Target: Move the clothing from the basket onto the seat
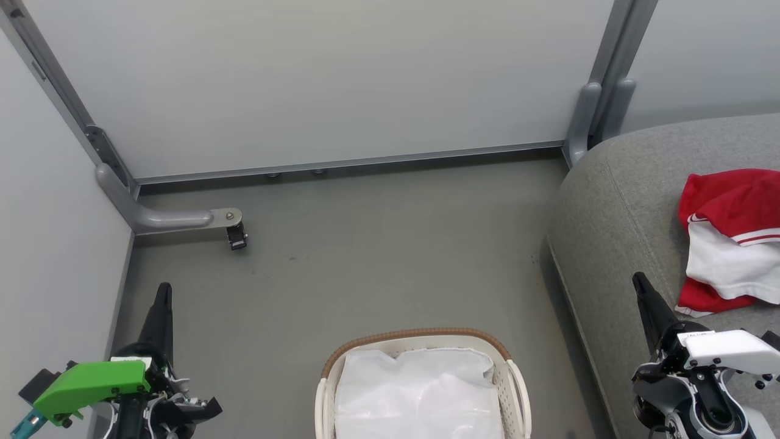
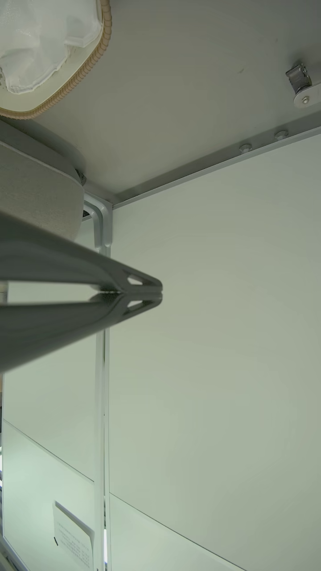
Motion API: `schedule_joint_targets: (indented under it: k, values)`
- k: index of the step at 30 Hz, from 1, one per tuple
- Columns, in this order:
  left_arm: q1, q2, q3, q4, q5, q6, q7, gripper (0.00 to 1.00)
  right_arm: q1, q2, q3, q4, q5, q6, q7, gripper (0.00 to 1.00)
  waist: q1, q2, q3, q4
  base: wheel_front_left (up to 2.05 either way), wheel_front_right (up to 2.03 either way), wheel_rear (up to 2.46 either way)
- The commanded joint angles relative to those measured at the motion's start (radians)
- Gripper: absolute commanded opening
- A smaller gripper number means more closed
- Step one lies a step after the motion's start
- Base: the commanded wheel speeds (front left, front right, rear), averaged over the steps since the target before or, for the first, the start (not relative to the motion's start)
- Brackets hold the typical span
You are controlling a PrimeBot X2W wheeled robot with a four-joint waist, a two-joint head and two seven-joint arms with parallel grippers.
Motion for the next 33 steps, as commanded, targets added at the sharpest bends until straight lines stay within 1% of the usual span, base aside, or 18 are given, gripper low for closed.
schedule_joint_targets:
  k: [1, 33]
  values:
    - [-0.012, 0.005, 0.002, -0.003, -0.003, -0.006, 0.004, 0.0, 0.009, -0.002, -0.002, -0.003, 0.003, 0.0, 0.003, 0.0, 0.0, 0.0095, 0.0, 0.0, 0.0, 0.0, 0.0]
    - [-0.012, 0.005, 0.002, -0.003, -0.004, -0.006, 0.004, 0.0, 0.009, -0.002, -0.001, -0.003, 0.003, 0.0, 0.002, 0.0, 0.0, 0.0095, 0.0, 0.0, 0.0, 0.0, 0.0]
